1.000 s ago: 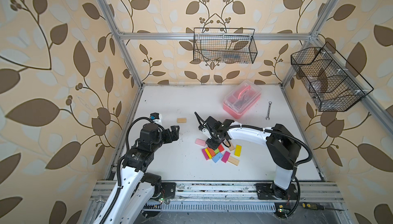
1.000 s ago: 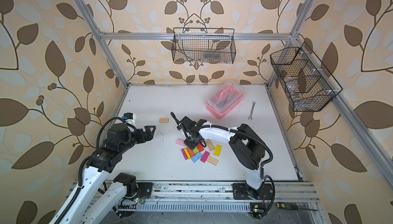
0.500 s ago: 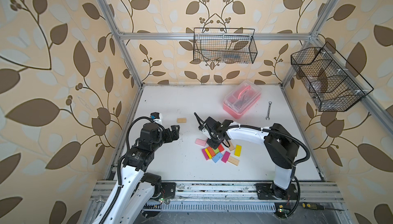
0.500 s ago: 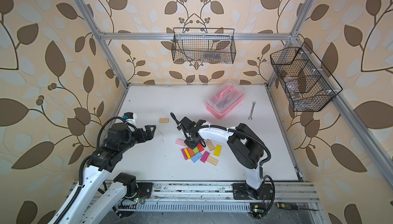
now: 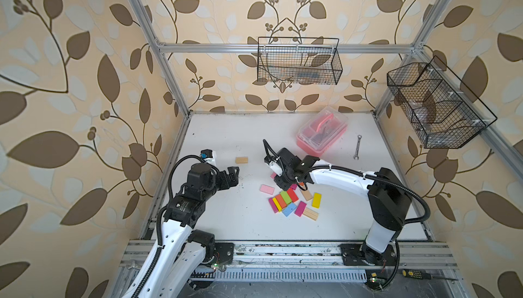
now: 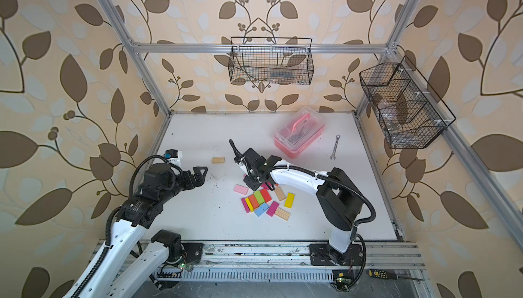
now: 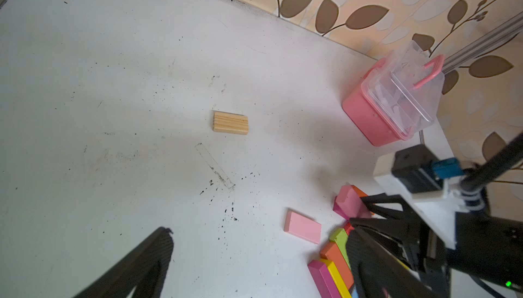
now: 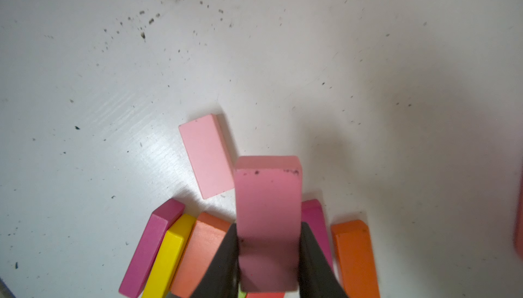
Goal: Assemble the number 7 with building blocks
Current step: Pick up the building block from the center of the board, then assemble the building block at the center of the board.
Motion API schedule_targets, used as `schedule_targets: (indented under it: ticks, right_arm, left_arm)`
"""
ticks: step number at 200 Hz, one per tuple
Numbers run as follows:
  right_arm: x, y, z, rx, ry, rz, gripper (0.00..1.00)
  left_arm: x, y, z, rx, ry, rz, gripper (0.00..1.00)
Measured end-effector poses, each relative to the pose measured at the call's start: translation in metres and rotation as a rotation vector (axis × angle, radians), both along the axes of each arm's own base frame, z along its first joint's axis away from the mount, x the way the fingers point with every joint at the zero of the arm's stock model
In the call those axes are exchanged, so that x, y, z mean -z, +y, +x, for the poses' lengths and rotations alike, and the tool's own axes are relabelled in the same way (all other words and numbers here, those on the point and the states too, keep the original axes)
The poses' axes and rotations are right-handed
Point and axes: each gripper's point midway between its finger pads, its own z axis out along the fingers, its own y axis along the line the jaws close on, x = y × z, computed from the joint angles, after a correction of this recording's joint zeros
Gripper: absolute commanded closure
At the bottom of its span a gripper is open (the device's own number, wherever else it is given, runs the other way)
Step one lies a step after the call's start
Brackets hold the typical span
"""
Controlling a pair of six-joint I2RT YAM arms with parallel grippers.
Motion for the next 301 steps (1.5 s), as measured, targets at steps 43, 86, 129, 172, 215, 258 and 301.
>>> schedule_targets:
  ticks: [43,86,129,172,215,258,301]
  right_arm:
    - [-0.033,0.009,0.022,-0.157,-0.108,0.102,0.84]
    - [-0.035,0.038,0.031,-0.392,-0.144,0.044,0.85]
    - [-0.035,0.066,0.074,-0.473,-0.153,-0.007,0.87]
    - [0.004,0.078,0.092,-0.542,-0.122,-0.128,0.87]
    - [0.035,0.075,0.105,-0.567,-0.095,-0.208,0.87]
    - [0.045,0.080,0.117,-0.567,-0.117,-0.236,0.87]
    - [0.049,0.090,0.125,-0.583,-0.154,-0.257,0.86]
  left_arm:
    - [0.002,0.009,0.000,-0.048,0.004,0.025,0.01]
    - [0.013,0.016,-0.002,-0.081,0.054,0.047,0.01]
    - [0.019,0.020,-0.002,-0.105,0.078,0.062,0.01]
    - [0.019,0.023,-0.002,-0.119,0.078,0.068,0.01]
    - [0.020,0.023,-0.002,-0.121,0.081,0.068,0.01]
    - [0.025,0.022,-0.001,-0.120,0.104,0.073,0.01]
    - [0.025,0.022,-0.001,-0.120,0.105,0.073,0.01]
